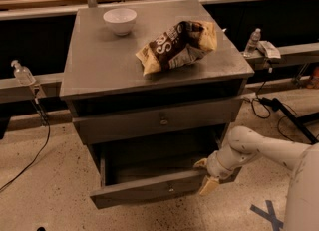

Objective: Open middle drawer

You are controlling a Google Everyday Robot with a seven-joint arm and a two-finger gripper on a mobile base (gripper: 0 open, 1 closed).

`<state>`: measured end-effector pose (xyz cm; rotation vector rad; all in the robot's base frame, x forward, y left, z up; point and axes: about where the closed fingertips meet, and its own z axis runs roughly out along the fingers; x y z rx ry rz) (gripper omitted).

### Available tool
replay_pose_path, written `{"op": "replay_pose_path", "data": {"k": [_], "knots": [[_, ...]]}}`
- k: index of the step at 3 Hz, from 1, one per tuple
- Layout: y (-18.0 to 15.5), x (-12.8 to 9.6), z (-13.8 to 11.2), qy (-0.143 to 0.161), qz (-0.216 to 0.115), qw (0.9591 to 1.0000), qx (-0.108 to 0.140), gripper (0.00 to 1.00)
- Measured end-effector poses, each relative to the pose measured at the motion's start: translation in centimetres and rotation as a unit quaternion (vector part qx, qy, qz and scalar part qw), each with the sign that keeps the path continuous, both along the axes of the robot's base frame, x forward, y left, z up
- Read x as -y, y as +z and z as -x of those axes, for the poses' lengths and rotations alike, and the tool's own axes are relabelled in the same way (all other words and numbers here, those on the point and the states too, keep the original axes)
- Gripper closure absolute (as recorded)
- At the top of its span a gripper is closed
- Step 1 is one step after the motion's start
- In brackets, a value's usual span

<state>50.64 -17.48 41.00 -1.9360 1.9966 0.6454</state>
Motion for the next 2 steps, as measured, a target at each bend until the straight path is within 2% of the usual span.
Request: {"op": "replay_pose_path", "data": {"k": [1,2], "knots": [[0.0,0.0,0.1,0.000,0.000,1.0000,0.000,0.38],[1.6,-0.1,2.3,-0.010,-0.012,0.9998,0.012,0.37]]}}
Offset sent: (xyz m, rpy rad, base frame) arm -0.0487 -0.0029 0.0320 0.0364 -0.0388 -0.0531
